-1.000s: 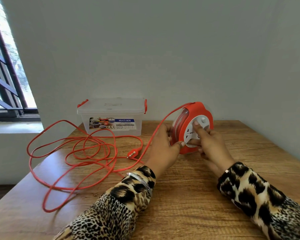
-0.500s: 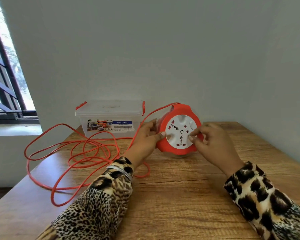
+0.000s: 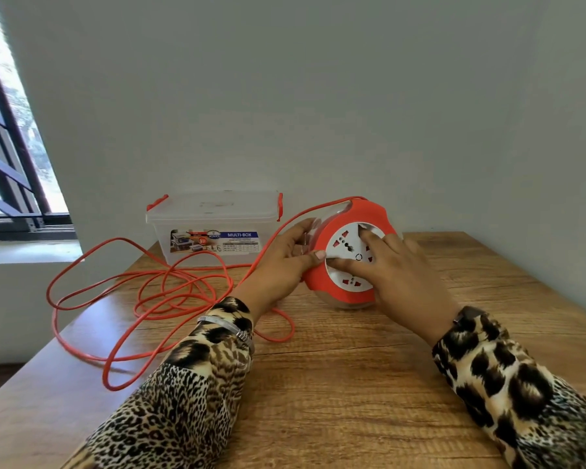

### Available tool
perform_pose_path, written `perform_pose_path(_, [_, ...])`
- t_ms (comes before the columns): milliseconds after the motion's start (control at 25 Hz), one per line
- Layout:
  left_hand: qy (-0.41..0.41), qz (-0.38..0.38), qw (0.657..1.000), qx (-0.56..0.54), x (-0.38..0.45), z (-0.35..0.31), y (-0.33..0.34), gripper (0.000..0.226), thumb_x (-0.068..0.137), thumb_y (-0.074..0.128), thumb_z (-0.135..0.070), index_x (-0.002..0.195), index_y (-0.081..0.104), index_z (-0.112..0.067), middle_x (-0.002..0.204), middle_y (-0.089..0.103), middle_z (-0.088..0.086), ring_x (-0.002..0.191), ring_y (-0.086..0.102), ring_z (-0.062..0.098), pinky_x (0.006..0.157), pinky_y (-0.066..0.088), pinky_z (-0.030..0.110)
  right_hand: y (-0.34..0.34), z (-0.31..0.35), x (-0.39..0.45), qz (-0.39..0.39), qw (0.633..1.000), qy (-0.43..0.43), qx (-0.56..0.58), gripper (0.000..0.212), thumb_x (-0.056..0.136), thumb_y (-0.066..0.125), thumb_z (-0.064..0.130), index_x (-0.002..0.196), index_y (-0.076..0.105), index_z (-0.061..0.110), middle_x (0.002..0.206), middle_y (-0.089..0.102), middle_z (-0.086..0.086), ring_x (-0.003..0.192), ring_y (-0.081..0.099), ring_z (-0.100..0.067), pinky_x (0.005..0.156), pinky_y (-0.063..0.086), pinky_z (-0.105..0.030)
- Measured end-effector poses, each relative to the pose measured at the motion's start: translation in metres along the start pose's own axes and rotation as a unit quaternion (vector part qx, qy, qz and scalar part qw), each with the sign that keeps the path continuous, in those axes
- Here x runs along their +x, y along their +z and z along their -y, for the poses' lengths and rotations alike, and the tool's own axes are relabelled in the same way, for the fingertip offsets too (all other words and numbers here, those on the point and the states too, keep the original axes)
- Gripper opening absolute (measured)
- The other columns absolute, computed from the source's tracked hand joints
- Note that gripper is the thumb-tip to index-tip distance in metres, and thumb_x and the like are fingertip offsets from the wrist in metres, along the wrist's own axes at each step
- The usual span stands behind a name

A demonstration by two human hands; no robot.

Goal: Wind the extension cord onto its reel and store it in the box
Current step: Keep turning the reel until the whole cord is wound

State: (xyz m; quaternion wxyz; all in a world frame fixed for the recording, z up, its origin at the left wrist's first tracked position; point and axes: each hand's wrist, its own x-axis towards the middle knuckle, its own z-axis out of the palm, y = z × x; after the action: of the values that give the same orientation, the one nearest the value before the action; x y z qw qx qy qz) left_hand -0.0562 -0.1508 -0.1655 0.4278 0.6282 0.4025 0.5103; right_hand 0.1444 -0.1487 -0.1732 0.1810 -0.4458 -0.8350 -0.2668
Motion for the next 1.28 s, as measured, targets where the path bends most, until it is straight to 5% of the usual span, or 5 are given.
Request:
perform_pose_path(640, [0.058,-0.070,0.995,0.028,-0.006,0.008,0.026,0.052,0.087,0.068,-0.006,0.126,0.050,-0.035,0.121,0.056,0.002,0.101,0.066,0.018,0.080,0.060,0.039,0.005,0.004,-0.003,-0.090,0.948,0.236,0.194,0.061,0.072,0.061,0.067,0.128,0.043,0.049,0.093,0.071,0.002,0.077,0.067,-0.020,0.056,0.048,-0.026])
perform_pose_path(800, [0.070,-0.092,0.993,0.007,-0.006,0.012,0.038,0.051,0.083,0.070,-0.001,0.122,0.050,-0.027,0.110,0.061,0.003,0.092,0.071,0.019,0.073,0.061,0.042,0.007,0.008,-0.001,-0.091,0.868,0.329,0.360,0.065,0.068,0.068,0.066,0.125,0.050,0.039,0.104,0.065,0.005,0.087,0.065,-0.014,0.070,0.055,-0.034])
perform_pose_path(920, [0.082,-0.101,0.991,0.033,-0.007,0.017,0.049,0.054,0.079,0.073,-0.007,0.120,0.048,-0.031,0.113,0.060,0.006,0.096,0.068,0.028,0.077,0.059,0.049,0.004,0.006,0.004,-0.088,0.697,0.430,0.567,0.071,0.071,0.073,0.056,0.129,0.050,0.021,0.126,0.060,-0.004,0.098,0.065,-0.013,0.080,0.056,-0.034])
perform_pose_path(1040, [0.105,-0.107,0.985,0.088,-0.008,0.018,0.057,0.054,0.077,0.074,-0.015,0.116,0.046,-0.039,0.109,0.058,-0.004,0.097,0.065,0.021,0.079,0.059,0.045,-0.002,0.003,0.004,-0.048,0.542,0.468,0.697,0.064,0.077,0.073,0.046,0.127,0.051,0.012,0.114,0.067,-0.017,0.042,0.057,0.001,0.035,0.040,-0.014])
perform_pose_path(1280, [0.053,-0.082,0.995,0.019,-0.007,0.013,0.050,0.052,0.082,0.072,-0.009,0.121,0.046,-0.033,0.110,0.056,-0.005,0.098,0.065,0.020,0.067,0.061,0.031,0.000,-0.011,0.000,-0.095,0.696,0.428,0.569,0.064,0.059,0.076,0.062,0.087,0.064,0.006,0.080,0.072,-0.006,0.061,0.067,-0.016,0.048,0.047,-0.024])
